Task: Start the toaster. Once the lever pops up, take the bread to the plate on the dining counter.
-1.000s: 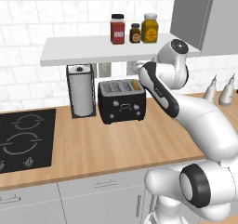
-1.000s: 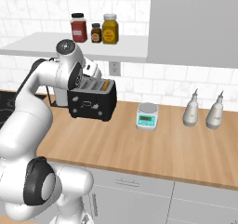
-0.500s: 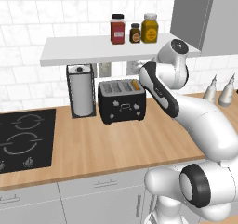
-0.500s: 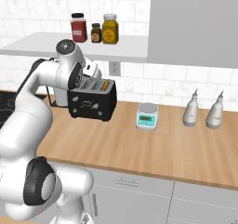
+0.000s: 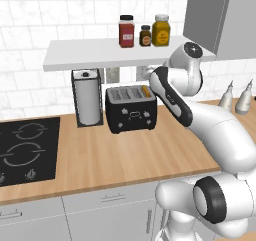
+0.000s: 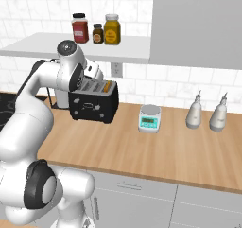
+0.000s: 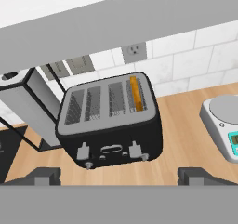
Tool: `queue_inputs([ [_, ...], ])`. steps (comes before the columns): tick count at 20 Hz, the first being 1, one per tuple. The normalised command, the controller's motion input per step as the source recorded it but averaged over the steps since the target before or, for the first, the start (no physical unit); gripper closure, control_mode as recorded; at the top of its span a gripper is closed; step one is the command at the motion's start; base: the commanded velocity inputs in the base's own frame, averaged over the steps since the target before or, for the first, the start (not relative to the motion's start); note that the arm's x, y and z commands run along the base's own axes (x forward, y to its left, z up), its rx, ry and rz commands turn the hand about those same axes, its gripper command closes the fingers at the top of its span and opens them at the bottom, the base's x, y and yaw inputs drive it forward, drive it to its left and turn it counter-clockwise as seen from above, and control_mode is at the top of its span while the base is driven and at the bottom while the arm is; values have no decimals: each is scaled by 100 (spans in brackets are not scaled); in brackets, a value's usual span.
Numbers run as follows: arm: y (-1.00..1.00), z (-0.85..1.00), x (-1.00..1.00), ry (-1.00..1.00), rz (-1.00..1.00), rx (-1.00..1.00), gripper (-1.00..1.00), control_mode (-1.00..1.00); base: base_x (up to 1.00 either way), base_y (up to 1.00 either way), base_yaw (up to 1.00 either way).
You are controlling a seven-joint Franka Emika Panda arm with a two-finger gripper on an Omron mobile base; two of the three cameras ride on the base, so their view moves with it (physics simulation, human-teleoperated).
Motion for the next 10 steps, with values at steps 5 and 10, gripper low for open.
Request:
queue_inputs([
  [5, 0, 0, 0, 0, 0, 0, -100, -100, 0, 0, 0],
  [10, 0, 0, 0, 0, 0, 0, -100, -100, 0, 0, 0],
])
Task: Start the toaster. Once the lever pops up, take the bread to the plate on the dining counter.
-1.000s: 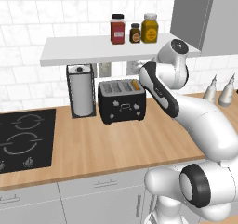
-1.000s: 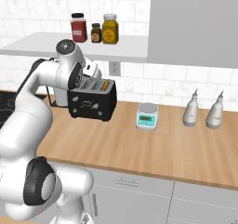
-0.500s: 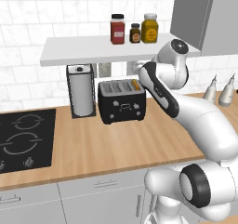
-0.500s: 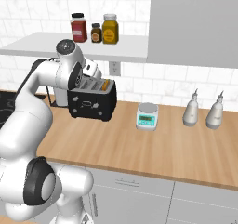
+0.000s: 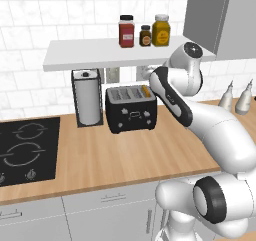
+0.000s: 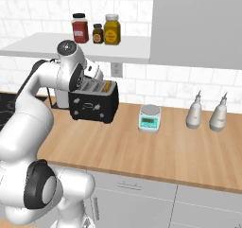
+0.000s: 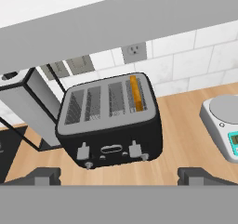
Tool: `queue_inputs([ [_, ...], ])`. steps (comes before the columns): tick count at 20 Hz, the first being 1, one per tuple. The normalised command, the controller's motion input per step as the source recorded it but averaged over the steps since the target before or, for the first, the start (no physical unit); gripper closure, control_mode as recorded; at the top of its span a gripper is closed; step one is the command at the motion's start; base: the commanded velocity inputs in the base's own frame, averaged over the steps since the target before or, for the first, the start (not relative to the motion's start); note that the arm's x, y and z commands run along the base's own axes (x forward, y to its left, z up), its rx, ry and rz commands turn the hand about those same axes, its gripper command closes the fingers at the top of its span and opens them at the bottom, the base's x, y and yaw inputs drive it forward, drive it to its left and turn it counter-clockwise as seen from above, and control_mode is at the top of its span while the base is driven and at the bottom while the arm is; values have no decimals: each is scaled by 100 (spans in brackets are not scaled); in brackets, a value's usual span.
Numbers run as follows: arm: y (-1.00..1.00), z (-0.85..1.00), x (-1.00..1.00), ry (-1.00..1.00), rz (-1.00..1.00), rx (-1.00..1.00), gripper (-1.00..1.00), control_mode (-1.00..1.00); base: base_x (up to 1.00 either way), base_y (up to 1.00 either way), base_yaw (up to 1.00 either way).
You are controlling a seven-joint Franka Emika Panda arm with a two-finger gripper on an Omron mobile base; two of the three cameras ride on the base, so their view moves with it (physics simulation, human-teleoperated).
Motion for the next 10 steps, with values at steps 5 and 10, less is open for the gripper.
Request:
queue_inputs([
  [5, 0, 0, 0, 0, 0, 0, -100, -100, 0, 0, 0],
  [10, 0, 0, 0, 0, 0, 0, -100, -100, 0, 0, 0],
])
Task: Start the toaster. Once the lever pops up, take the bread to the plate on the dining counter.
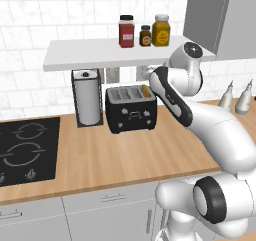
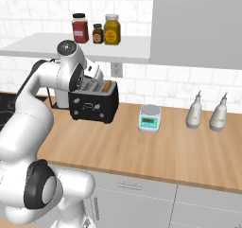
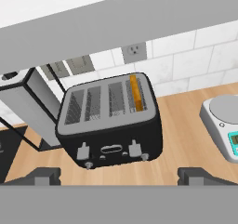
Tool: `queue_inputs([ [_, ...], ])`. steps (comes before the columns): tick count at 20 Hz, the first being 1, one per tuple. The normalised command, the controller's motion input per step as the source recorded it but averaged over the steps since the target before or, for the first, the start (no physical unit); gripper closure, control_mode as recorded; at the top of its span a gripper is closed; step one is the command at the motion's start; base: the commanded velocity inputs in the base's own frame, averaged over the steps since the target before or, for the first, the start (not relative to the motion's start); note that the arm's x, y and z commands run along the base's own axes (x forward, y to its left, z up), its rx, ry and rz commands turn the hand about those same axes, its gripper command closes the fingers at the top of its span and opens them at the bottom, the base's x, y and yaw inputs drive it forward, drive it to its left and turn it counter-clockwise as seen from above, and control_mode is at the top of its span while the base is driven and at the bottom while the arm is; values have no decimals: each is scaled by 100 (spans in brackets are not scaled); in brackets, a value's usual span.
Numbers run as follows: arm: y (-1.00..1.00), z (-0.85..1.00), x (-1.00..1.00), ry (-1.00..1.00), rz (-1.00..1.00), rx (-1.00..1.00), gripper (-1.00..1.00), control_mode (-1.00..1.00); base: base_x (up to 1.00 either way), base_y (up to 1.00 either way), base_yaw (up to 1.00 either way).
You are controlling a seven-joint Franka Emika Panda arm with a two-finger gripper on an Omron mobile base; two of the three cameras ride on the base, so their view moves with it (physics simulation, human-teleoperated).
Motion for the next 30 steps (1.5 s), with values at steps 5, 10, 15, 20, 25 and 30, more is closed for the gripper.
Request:
queue_inputs([
  [5, 0, 0, 0, 0, 0, 0, -100, -100, 0, 0, 0],
  [10, 0, 0, 0, 0, 0, 0, -100, -100, 0, 0, 0],
  [15, 0, 0, 0, 0, 0, 0, -100, -100, 0, 0, 0],
  [20, 0, 0, 0, 0, 0, 0, -100, -100, 0, 0, 0],
  [25, 0, 0, 0, 0, 0, 0, -100, -100, 0, 0, 0],
  [30, 0, 0, 0, 0, 0, 0, -100, -100, 0, 0, 0],
])
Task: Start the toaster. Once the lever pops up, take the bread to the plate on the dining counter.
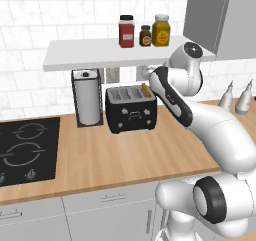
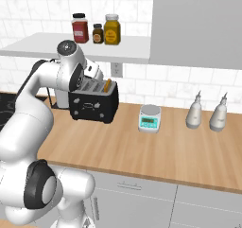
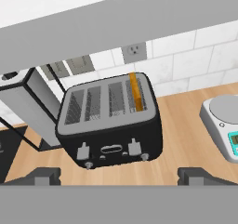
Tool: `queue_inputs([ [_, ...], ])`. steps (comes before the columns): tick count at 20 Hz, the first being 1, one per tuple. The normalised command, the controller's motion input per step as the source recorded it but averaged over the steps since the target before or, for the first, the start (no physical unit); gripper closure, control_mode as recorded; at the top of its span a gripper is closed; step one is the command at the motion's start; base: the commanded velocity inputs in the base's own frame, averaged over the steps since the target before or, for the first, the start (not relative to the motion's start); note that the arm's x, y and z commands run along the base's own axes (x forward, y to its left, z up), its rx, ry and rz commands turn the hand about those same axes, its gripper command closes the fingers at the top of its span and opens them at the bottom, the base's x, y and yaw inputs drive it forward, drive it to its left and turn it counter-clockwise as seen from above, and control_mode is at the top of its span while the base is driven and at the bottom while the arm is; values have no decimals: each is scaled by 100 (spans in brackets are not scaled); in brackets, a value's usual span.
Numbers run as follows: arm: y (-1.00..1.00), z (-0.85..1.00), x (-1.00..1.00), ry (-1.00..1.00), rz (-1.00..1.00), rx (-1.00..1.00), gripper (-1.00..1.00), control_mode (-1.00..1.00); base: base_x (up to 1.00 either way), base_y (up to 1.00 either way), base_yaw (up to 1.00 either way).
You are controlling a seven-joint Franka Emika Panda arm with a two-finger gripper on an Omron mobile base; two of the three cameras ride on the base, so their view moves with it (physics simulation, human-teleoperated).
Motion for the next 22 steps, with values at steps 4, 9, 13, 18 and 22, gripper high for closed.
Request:
queue_inputs([
  [4, 0, -2, -22, -1, 0, 0, -100, -100, 0, 0, 0],
  [9, -4, -25, -8, 0, 0, -1, -100, -100, 0, 0, 0],
  [13, -18, -30, 0, 0, 0, -3, -100, -100, 0, 0, 0],
  [18, -19, -37, 2, 0, 0, -3, -100, -100, 0, 0, 0],
  [22, 0, -37, 29, 0, 0, -7, -100, -100, 0, 0, 0],
])
